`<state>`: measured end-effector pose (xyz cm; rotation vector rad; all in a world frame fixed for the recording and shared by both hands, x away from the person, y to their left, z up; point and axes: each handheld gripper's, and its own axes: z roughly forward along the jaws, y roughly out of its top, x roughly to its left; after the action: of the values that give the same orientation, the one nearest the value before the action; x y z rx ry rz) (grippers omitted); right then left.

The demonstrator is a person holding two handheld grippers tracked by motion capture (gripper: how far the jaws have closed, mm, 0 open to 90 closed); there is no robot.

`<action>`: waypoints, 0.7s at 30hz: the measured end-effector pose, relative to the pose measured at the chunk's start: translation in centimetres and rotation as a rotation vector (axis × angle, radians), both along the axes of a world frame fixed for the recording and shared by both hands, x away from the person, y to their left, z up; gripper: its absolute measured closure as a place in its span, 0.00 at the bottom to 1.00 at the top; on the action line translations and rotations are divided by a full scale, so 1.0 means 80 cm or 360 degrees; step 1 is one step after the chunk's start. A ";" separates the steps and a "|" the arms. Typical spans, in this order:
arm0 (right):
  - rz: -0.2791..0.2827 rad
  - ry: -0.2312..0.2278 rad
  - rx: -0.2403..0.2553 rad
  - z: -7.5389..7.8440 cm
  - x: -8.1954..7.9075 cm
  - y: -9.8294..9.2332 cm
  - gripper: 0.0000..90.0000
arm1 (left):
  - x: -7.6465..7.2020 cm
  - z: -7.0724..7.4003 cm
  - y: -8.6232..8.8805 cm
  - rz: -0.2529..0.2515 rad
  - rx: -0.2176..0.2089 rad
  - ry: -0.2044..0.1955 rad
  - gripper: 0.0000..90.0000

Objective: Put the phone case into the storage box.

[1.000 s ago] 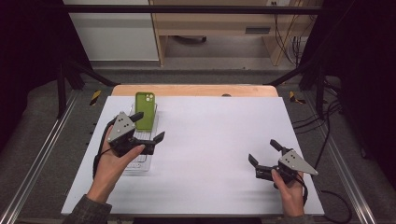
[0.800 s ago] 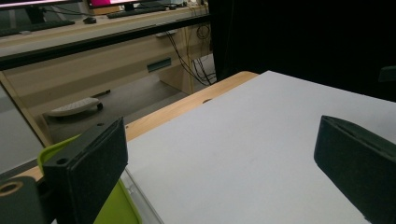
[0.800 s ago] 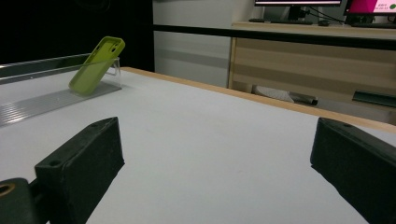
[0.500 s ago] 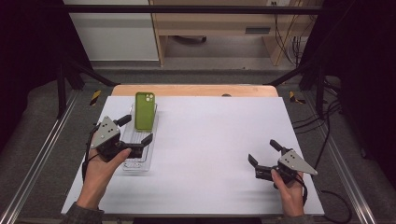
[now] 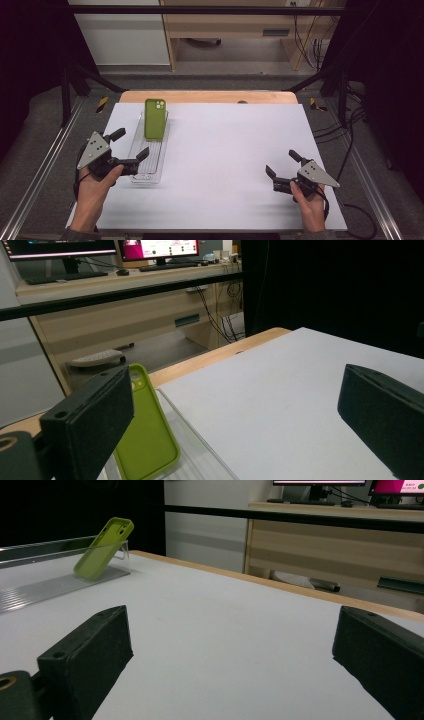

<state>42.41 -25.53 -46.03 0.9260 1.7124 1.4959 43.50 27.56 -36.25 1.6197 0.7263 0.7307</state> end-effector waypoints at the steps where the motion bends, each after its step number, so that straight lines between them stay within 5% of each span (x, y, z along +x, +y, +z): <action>1: -0.0001 0.0007 0.0005 0.000 0.000 0.000 0.03 | -0.001 0.000 0.002 0.0005 -0.0002 -0.0001 0.01; 21: -0.0001 0.0009 0.0001 0.000 0.000 0.000 0.03 | -0.016 -0.008 0.027 0.0042 -0.0018 -0.0017 0.01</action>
<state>42.41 -25.52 -46.06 0.9319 1.7153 1.4948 42.20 29.68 -36.85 1.5977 0.7442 0.7527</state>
